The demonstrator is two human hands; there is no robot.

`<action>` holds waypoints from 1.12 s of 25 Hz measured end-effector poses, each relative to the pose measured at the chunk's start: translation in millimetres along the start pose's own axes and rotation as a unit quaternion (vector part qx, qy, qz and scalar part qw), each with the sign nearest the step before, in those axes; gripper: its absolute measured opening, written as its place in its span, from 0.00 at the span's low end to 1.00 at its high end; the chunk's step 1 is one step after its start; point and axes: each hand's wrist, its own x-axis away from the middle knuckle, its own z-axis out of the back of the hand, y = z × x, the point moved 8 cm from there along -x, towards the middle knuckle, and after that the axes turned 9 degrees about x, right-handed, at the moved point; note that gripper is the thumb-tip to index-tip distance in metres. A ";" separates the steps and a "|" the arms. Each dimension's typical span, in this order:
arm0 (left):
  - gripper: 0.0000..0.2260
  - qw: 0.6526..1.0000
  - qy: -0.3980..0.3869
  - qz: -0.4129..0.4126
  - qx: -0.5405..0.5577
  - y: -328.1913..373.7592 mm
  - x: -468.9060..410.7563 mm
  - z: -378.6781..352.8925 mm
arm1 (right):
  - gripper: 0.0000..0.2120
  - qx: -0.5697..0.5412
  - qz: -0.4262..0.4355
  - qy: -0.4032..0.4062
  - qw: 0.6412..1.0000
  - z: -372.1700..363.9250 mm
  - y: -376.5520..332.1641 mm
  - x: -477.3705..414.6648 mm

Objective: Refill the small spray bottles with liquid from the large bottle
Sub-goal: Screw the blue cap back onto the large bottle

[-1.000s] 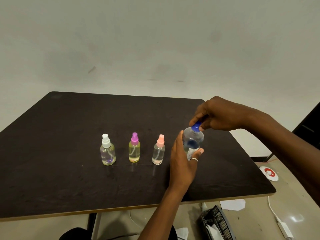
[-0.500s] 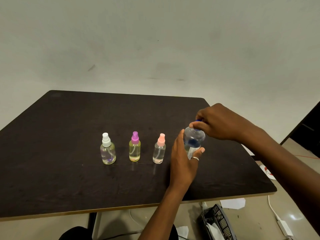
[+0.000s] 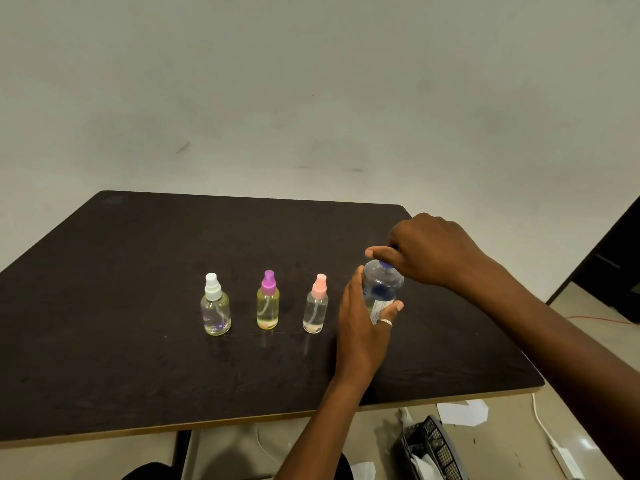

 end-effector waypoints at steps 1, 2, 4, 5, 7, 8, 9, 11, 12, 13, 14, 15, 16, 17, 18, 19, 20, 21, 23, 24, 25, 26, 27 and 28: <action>0.35 1.000 -0.003 0.004 -0.001 0.5 0.4 -0.2 | 0.36 -0.003 0.003 0.010 1.000 3.6 3.6 -0.2; 0.35 1.000 -0.004 0.009 -0.002 0.9 0.8 -0.2 | 0.38 -0.010 0.010 0.016 1.000 7.4 8.0 -0.4; 0.35 1.000 -0.004 0.013 -0.002 1.8 1.1 0.0 | 0.38 -0.053 0.048 0.005 0.997 14.1 13.4 -1.8; 0.35 1.000 -0.004 0.010 -0.004 1.9 1.0 0.1 | 0.33 -0.085 0.074 -0.011 0.994 15.8 14.0 -2.4; 0.35 1.000 -0.007 0.009 -0.007 1.5 0.4 0.0 | 0.19 -0.122 0.129 -0.063 0.982 15.1 8.9 -1.0; 0.35 1.000 -0.009 0.011 -0.008 1.3 0.0 -0.3 | 0.17 -0.126 0.152 -0.087 0.976 12.8 4.7 0.3; 0.35 1.000 -0.010 0.011 -0.010 1.2 -0.2 -0.2 | 0.18 -0.128 0.170 -0.098 0.972 8.7 1.5 0.7; 0.36 1.000 -0.008 0.007 -0.014 1.9 -0.1 0.1 | 0.18 -0.122 0.181 -0.095 0.971 3.3 -0.8 -0.2; 0.36 1.000 -0.007 0.007 -0.014 2.3 0.0 0.1 | 0.17 -0.122 0.180 -0.089 0.972 3.5 -1.4 -0.4; 0.36 1.000 -0.006 0.008 -0.015 2.3 0.1 0.1 | 0.16 -0.125 0.177 -0.083 0.973 3.6 -0.8 -1.4; 0.36 1.000 -0.006 0.009 -0.014 2.2 0.0 0.1 | 0.16 -0.128 0.174 -0.079 0.973 3.9 -0.4 -2.2; 0.36 1.000 -0.006 0.009 -0.014 1.7 -0.3 0.2 | 0.15 -0.130 0.170 -0.077 0.974 3.5 -0.1 -2.7; 0.36 1.000 -0.007 0.010 -0.012 1.8 -0.4 -0.3 | 0.14 -0.130 0.165 -0.074 0.975 3.1 0.2 -2.6; 0.36 1.000 -0.009 0.011 -0.011 1.7 -0.5 -0.8 | 0.13 -0.128 0.161 -0.071 0.976 3.5 -0.7 -2.0; 0.36 1.000 -0.010 0.013 -0.009 1.8 -0.7 -1.2 | 0.12 -0.121 0.157 -0.065 0.978 3.6 -1.7 -1.9; 0.36 1.000 -0.011 0.016 -0.007 1.6 -0.8 -1.4 | 0.11 -0.110 0.153 -0.060 0.980 3.6 -3.3 -1.6; 0.35 1.000 -0.011 0.019 -0.006 1.4 -0.7 -1.7 | 0.09 -0.096 0.149 -0.057 0.983 2.8 -5.1 -1.2; 0.35 1.000 -0.012 0.021 -0.004 1.0 -0.7 -1.9 | 0.08 -0.079 0.145 -0.051 0.985 1.5 -7.1 -0.8; 0.35 1.000 -0.010 0.019 -0.002 -0.3 -0.5 -1.6 | 0.11 -0.045 0.124 -0.036 0.991 -2.3 -9.6 -2.5; 0.34 1.000 -0.008 0.017 0.000 -0.4 -0.3 -1.1 | 0.13 -0.033 0.106 -0.028 0.993 -5.3 -9.2 -4.2; 0.34 1.000 -0.006 0.015 -0.001 -0.6 0.1 -0.3 | 0.15 -0.025 0.085 -0.023 0.996 -7.9 -8.2 -5.6; 0.34 1.000 -0.006 0.012 0.000 0.0 0.1 -0.2 | 0.17 -0.019 0.067 -0.020 0.997 -9.7 -6.9 -6.5; 0.34 1.000 -0.006 0.009 0.001 0.3 0.2 -0.3 | 0.18 -0.010 0.055 -0.024 0.998 -10.3 -6.7 -5.8; 0.34 1.000 -0.006 0.008 0.001 0.2 0.3 -0.6 | 0.19 0.003 0.051 -0.028 0.998 -10.4 -7.7 -4.7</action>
